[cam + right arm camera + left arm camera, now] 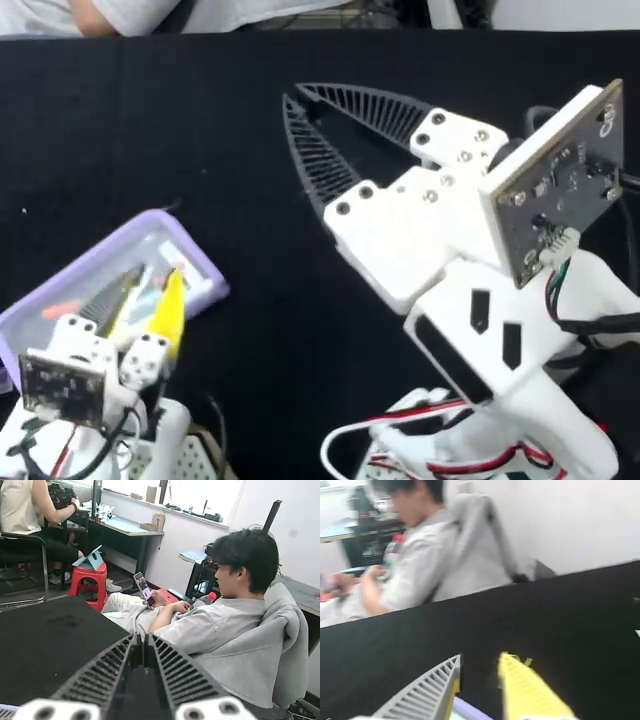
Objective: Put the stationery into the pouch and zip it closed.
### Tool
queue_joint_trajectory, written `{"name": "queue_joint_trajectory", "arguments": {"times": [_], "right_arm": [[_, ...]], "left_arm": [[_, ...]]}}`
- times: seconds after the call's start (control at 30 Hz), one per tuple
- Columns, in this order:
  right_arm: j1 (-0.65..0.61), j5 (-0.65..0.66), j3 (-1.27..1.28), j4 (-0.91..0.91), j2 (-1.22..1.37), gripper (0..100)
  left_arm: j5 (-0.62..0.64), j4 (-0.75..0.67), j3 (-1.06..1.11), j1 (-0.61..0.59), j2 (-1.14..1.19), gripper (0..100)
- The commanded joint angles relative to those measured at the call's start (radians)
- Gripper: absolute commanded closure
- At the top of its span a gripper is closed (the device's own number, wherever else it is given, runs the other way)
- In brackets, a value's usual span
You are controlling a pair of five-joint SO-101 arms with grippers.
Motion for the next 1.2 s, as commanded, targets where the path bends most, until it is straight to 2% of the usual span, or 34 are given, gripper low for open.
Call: {"name": "queue_joint_trajectory", "arguments": {"times": [0.0, 0.17, 0.3, 0.53, 0.6, 0.77, 0.87, 0.97, 1.07, 1.17], "right_arm": [[0.012, 0.012, -0.019, 0.017, -0.01, 98.5], [0.009, 0.008, -0.01, 0.049, -0.004, 98.4], [0.009, 0.008, 0.059, 0.051, -0.005, 98.4], [-0.08, 0.012, 0.229, 0.057, -0.005, 98.3], [-0.12, 0.014, 0.288, 0.049, -0.005, 98.3], [-0.19, 0.014, 0.421, 0.005, -0.005, 98.3], [-0.193, 0.015, 0.479, -0.02, -0.005, 98.3], [-0.193, 0.015, 0.522, -0.029, -0.005, 98.3], [-0.193, 0.015, 0.544, -0.028, -0.005, 98.3], [-0.193, 0.015, 0.559, -0.021, -0.005, 98.3]], "left_arm": [[-0.002, 0.005, -0.044, 0.036, 0.005, 94], [0.054, 0.005, -0.051, -0.14, 0.005, 83], [0.129, 0.005, -0.059, -0.397, 0.005, 82], [0.129, 0.064, -0.002, -0.865, 0.005, 81], [0.112, 0.069, 0.042, -0.98, 0.005, 81], [-0.037, 0.077, 0.17, -1.234, 0.005, 81], [-0.051, 0.075, 0.219, -1.33, 0.005, 81], [-0.052, 0.075, 0.228, -1.374, 0.006, 81], [-0.052, 0.071, 0.237, -1.377, 0.054, 81], [-0.049, 0.066, 0.231, -1.359, 0.213, 81]]}}
